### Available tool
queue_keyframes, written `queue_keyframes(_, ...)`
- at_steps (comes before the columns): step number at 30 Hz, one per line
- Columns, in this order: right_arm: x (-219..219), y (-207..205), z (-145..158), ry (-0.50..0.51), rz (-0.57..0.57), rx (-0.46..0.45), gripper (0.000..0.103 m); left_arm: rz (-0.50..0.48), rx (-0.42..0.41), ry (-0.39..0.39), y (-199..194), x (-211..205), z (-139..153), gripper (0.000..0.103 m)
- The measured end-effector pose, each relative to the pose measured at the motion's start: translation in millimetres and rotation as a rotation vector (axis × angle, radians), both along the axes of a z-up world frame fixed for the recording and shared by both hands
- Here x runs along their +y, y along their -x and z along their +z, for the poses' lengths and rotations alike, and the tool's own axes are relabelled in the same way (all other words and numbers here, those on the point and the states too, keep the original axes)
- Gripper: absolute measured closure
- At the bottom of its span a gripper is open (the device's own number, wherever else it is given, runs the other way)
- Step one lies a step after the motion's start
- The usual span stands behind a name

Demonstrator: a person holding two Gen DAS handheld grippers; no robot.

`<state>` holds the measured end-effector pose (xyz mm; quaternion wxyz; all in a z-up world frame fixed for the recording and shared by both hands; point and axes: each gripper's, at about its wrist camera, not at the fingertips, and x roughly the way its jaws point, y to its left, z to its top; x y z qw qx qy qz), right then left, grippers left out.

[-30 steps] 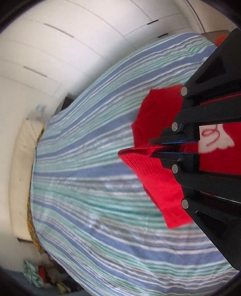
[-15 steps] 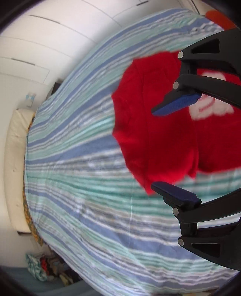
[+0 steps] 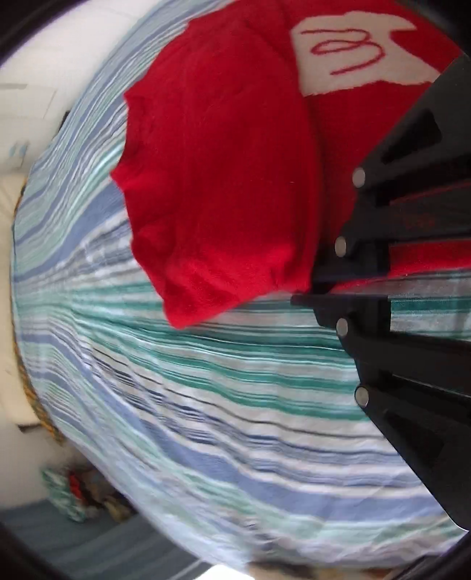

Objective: Fold small clothes

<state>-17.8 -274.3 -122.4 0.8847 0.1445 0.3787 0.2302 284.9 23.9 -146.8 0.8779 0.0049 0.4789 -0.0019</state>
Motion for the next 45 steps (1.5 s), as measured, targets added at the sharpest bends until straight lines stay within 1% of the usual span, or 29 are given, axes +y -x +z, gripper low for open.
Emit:
queue_keyframes(1, -0.3, -0.5, 0.2, 0.002, -0.005, 0.002, 0.000, 0.041, -0.005, 0.053, 5.0, 9.6, -4.2, 0.097)
queue_keyframes(2, -1.1, -0.5, 0.1, 0.003, -0.009, 0.003, 0.000, 0.057, -0.014, 0.073, 11.2, 13.2, -7.4, 0.098)
queue_keyframes(5, -4.5, -2.4, -3.0, 0.000, -0.020, 0.012, 0.000, 0.055, -0.023, 0.066, 22.7, 10.1, -10.2, 0.098)
queue_keyframes(6, -5.3, -4.4, -4.9, -0.003, -0.021, 0.022, 0.000, 0.059, -0.021, 0.076, 23.7, 11.4, -9.1, 0.098)
queue_keyframes(10, -4.1, -8.8, -10.1, -0.010, -0.013, 0.046, 0.000, 0.091, -0.001, 0.156, 26.0, 22.3, -12.2, 0.094)
queue_keyframes(11, -3.5, -8.3, -9.1, -0.007, -0.012, 0.042, 0.000, 0.088, 0.001, 0.156, 28.5, 23.3, -12.7, 0.094)
queue_keyframes(13, -3.3, -6.4, -6.3, -0.003, -0.016, 0.027, 0.000, 0.084, 0.008, 0.129, 33.6, 23.3, -9.6, 0.093)
queue_keyframes(14, -4.0, -5.4, -5.0, -0.001, -0.022, 0.020, 0.000, 0.082, 0.014, 0.118, 39.2, 24.3, -7.4, 0.089)
queue_keyframes(15, -5.3, -4.7, -3.9, 0.001, -0.030, 0.015, 0.000, 0.077, 0.015, 0.124, 47.4, 26.4, -4.7, 0.082)
queue_keyframes(16, -7.0, -4.1, -3.1, 0.001, -0.039, 0.012, 0.000, 0.073, 0.016, 0.139, 57.6, 29.2, -0.7, 0.077)
queue_keyframes(17, -8.9, -4.0, -2.2, 0.002, -0.050, 0.008, 0.000, 0.084, 0.015, 0.145, 67.2, 31.8, 3.7, 0.059)
queue_keyframes(18, -11.1, -3.7, -1.1, 0.006, -0.062, 0.003, 0.000, 0.099, 0.005, 0.146, 82.4, 35.2, 9.9, 0.033)
queue_keyframes(20, -15.3, -3.4, 2.7, 0.026, -0.088, -0.016, 0.000, 0.105, -0.035, 0.161, 113.5, 41.6, 22.5, 0.017)
queue_keyframes(22, -19.2, -3.1, 9.0, 0.077, -0.114, -0.050, 0.000, 0.093, -0.045, 0.169, 142.7, 44.9, 32.7, 0.017)
queue_keyframes(25, -26.2, -1.0, 22.9, 0.216, -0.169, -0.141, 0.000, 0.091, -0.036, 0.127, 176.5, 42.9, 44.6, 0.017)
queue_keyframes(28, -35.5, -1.7, 31.6, 0.353, -0.242, -0.215, 0.000, 0.090, -0.020, 0.085, 199.2, 34.3, 52.0, 0.013)
queue_keyframes(30, -44.6, -4.4, 31.3, 0.393, -0.292, -0.227, 0.001, 0.083, -0.002, 0.052, 208.3, 27.1, 52.7, 0.013)
queue_keyframes(33, -59.1, -6.1, 21.9, 0.362, -0.350, -0.199, 0.000, 0.078, 0.017, 0.022, 215.0, 20.1, 49.7, 0.013)
queue_keyframes(35, -64.9, -8.7, 12.0, 0.331, -0.356, -0.157, 0.001, 0.073, 0.026, 0.008, 216.4, 17.9, 46.9, 0.013)
queue_keyframes(37, -68.3, -12.0, 5.6, 0.321, -0.359, -0.119, 0.000, 0.068, 0.027, -0.012, 216.2, 16.4, 45.4, 0.013)
queue_keyframes(41, -71.9, -13.8, 1.5, 0.308, -0.369, -0.098, 0.001, 0.074, 0.023, -0.026, 216.3, 17.2, 45.1, 0.013)
queue_keyframes(45, -68.7, -15.2, -4.3, 0.316, -0.357, -0.077, 0.001, 0.079, 0.026, -0.037, 216.3, 17.9, 41.9, 0.013)
